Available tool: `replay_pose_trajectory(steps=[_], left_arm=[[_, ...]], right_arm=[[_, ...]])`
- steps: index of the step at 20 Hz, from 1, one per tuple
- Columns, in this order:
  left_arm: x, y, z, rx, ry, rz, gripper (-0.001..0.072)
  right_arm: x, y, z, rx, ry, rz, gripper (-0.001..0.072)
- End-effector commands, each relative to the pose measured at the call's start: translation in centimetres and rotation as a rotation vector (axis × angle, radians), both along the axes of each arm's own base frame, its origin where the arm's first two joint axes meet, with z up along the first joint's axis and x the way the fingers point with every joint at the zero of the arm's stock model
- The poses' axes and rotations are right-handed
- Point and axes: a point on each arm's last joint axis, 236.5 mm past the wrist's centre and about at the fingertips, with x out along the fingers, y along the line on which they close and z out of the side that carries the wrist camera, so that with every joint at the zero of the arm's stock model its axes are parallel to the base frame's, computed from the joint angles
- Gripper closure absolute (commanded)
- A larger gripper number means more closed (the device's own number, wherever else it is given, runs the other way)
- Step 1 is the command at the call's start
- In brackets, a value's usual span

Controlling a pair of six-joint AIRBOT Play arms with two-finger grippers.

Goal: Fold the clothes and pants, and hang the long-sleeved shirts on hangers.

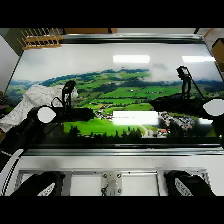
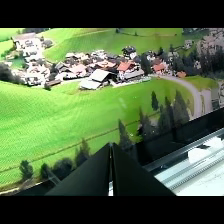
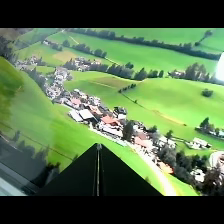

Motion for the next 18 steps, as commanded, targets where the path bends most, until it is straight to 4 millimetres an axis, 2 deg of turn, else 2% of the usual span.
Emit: replay_pose_trajectory(steps=[1,11,13,14,15,16,18], left_arm=[[0.0,0.0,0.1,0.000,-0.002,0.000,0.0702],[0.0,0.0,0.1,-0.002,-0.002,0.001,0.0701],[0.7,0.1,0.3,-0.002,-0.031,0.014,0.0701],[1.9,0.8,0.6,0.026,-0.089,0.022,0.0565],[3.3,2.5,1.1,0.088,-0.152,0.028,0.0111],[5.4,5.2,1.9,0.162,-0.212,0.070,0.0006],[9.4,11.7,3.0,0.313,-0.275,0.162,0.0013]], right_arm=[[0.0,0.0,0.0,0.001,0.001,0.001,0.0682],[0.0,0.0,0.0,0.000,0.001,0.001,0.0681],[0.0,0.0,0.0,0.000,0.001,0.001,0.0682],[0.0,0.0,0.0,0.001,0.001,0.001,0.0682],[0.0,0.0,0.0,0.001,0.001,0.001,0.0682],[0.0,0.0,0.0,0.001,0.001,0.001,0.0681],[0.0,0.0,0.0,0.000,0.001,0.001,0.0681]])
